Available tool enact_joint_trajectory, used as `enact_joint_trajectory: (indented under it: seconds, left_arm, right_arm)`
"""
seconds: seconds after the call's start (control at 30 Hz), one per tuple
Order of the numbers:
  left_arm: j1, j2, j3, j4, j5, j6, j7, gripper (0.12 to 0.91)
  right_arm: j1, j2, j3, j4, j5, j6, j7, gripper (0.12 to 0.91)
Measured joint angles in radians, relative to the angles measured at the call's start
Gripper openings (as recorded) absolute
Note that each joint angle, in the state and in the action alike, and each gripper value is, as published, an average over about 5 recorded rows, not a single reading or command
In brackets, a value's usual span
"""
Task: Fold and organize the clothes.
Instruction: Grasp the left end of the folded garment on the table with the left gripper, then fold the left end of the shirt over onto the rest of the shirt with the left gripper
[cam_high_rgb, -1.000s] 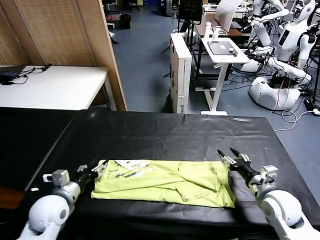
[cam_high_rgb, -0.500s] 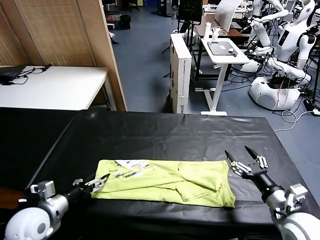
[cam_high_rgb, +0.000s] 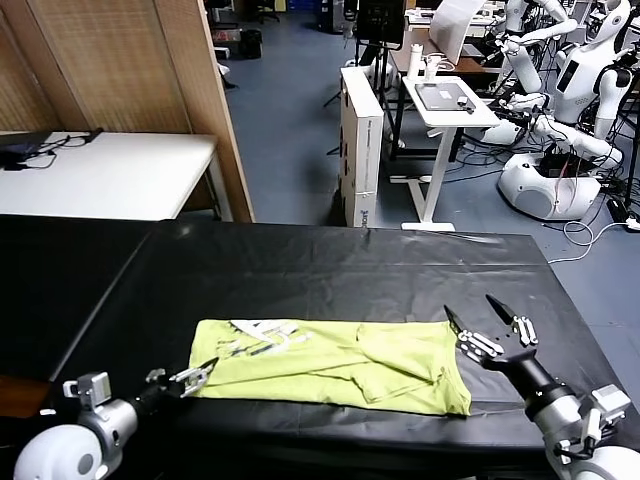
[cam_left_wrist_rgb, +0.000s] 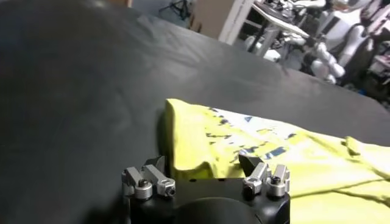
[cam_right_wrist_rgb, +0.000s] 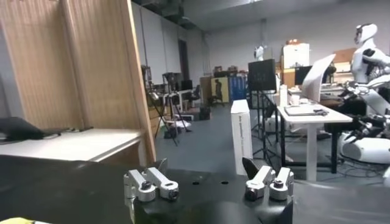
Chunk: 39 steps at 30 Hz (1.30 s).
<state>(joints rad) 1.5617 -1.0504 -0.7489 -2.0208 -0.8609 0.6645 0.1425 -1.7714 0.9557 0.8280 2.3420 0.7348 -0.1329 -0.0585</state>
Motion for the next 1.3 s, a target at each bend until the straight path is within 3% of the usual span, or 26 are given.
enact_joint_trajectory:
  seconds: [0.57,0.67,0.87,1.0,1.3]
  left_arm:
    - [-0.023,-0.013,0.025,0.024,-0.026,0.006,0.004,0.878]
    - [-0.026,-0.016,0.028,0.028,-0.020,0.005,0.001,0.757]
    - [-0.026,-0.018,0.034,0.033,-0.016,0.005,0.000,0.393]
    - [-0.026,-0.019,0.036,0.030,-0.013,0.004,-0.003,0.205]
    - [-0.020,-0.023,0.024,0.006,0.062,-0.017,-0.013,0.183]
  right_arm:
    - [-0.011,0.021,-0.004,0.018,-0.002,-0.001,0.000,0.907]
    - [-0.010,0.023,-0.009,0.020,-0.003,-0.002,0.000,0.907]
    - [-0.003,0.023,-0.017,0.019,-0.006,-0.003,0.000,0.907]
    - [0.004,0.023,-0.025,0.014,-0.009,-0.003,0.000,0.907]
    - [0.024,0.028,-0.034,-0.007,-0.010,-0.004,0.010,0.907]
